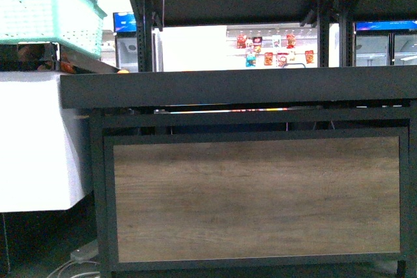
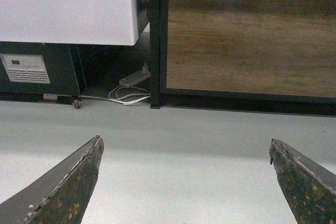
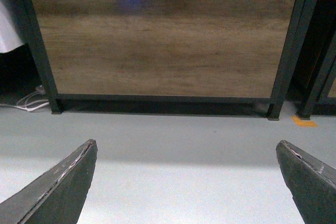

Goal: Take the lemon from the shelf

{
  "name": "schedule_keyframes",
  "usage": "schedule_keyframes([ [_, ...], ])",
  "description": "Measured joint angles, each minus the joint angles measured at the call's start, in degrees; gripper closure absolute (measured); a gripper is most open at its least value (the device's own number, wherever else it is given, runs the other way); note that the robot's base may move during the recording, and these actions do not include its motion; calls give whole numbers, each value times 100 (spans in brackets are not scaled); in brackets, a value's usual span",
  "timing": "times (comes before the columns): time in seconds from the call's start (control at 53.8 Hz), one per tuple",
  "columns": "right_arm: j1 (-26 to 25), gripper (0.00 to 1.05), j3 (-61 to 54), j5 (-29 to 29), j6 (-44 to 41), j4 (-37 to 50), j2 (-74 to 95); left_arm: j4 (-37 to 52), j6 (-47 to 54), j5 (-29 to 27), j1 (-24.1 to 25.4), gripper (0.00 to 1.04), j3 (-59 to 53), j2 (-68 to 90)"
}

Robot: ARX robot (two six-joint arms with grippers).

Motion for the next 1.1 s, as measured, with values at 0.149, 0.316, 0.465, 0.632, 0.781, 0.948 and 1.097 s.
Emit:
schedule_keyframes([
  [0.149, 0, 2, 0, 0, 0, 0, 0, 0, 0, 4, 0, 8, 0, 0],
  [0.316, 0, 2, 0, -2, 0, 0, 0, 0, 0, 2, 0, 8, 0, 0],
  [0.465, 0, 2, 0, -2, 0, 0, 0, 0, 0, 0, 0, 8, 0, 0],
  [0.632, 0, 2, 0, -2, 0, 0, 0, 0, 0, 2, 0, 8, 0, 0],
  [0.781, 0, 2, 0, -2, 0, 0, 0, 0, 0, 0, 0, 8, 0, 0],
  [0.948, 0, 2, 0, -2, 0, 0, 0, 0, 0, 0, 0, 8, 0, 0],
  [1.097, 0, 2, 0, -2, 0, 0, 0, 0, 0, 2, 0, 8, 0, 0],
])
